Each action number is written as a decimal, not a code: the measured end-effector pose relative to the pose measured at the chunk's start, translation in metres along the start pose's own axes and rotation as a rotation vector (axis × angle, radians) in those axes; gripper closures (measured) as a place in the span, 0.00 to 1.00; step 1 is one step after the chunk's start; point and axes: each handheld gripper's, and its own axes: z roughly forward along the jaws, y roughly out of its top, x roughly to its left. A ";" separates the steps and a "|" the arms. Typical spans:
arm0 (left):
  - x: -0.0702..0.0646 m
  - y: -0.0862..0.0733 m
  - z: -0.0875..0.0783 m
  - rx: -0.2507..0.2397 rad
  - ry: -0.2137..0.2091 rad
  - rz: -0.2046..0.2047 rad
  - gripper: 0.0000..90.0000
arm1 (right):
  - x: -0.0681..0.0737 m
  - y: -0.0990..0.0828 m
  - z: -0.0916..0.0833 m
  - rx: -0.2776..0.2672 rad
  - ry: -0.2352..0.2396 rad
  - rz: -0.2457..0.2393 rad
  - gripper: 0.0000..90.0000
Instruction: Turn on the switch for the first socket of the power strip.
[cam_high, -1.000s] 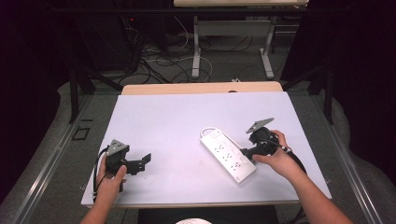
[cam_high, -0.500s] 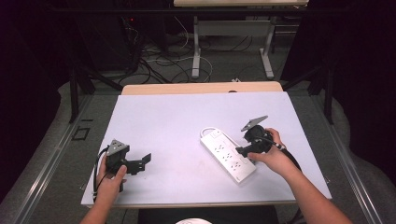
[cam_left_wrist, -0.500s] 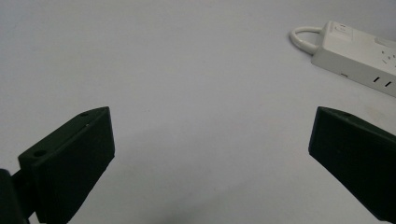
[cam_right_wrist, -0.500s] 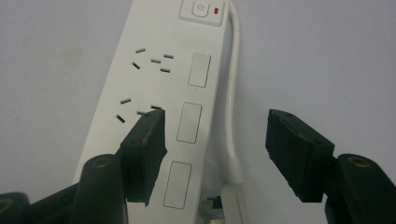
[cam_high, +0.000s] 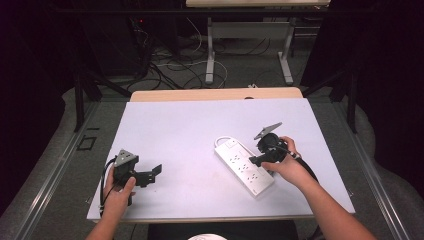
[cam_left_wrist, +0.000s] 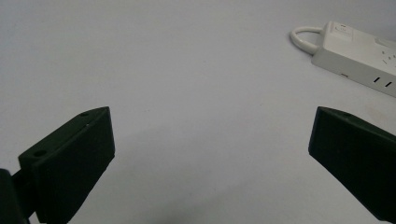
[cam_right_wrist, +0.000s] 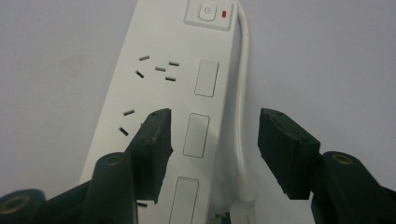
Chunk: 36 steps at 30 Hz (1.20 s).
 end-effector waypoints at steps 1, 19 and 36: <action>0.000 0.000 0.000 0.000 0.000 0.000 0.01 | 0.000 0.000 0.001 -0.013 -0.002 -0.007 0.50; 0.000 0.000 0.001 0.002 -0.002 0.004 0.01 | 0.001 0.011 0.019 -0.058 0.040 0.065 0.68; 0.000 0.000 0.001 0.004 -0.002 0.004 0.01 | -0.003 0.017 0.029 -0.082 0.014 0.095 0.85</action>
